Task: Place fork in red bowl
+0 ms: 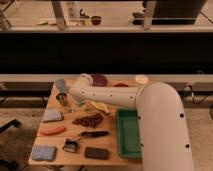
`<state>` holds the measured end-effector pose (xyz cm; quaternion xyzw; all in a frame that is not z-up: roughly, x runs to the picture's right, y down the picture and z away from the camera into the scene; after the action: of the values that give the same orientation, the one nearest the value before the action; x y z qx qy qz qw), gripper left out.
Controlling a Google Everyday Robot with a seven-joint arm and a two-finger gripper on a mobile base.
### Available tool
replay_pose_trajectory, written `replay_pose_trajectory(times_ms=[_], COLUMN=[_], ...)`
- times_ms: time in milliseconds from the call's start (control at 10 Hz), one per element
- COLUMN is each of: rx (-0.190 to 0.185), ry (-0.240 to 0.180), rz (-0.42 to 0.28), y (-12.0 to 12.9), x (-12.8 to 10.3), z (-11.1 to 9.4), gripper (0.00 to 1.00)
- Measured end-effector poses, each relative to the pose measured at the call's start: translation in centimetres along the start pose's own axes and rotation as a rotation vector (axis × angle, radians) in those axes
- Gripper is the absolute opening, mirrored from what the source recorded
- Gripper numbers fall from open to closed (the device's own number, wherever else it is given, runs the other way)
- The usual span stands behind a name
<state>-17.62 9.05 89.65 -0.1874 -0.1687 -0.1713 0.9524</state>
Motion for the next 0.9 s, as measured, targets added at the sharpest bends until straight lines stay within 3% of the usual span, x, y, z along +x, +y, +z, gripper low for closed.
replay_pose_trajectory(times_ms=[300, 600, 900], rx=[-0.003, -0.016, -0.073], ry=[-0.011, -0.061, -0.085], rz=[0.028, 0.091, 0.171], y=[-0.4, -0.5, -0.1], x=[0.1, 0.2, 0.0], z=[0.7, 1.5, 2.4], gripper=[0.80, 0.78, 0.74])
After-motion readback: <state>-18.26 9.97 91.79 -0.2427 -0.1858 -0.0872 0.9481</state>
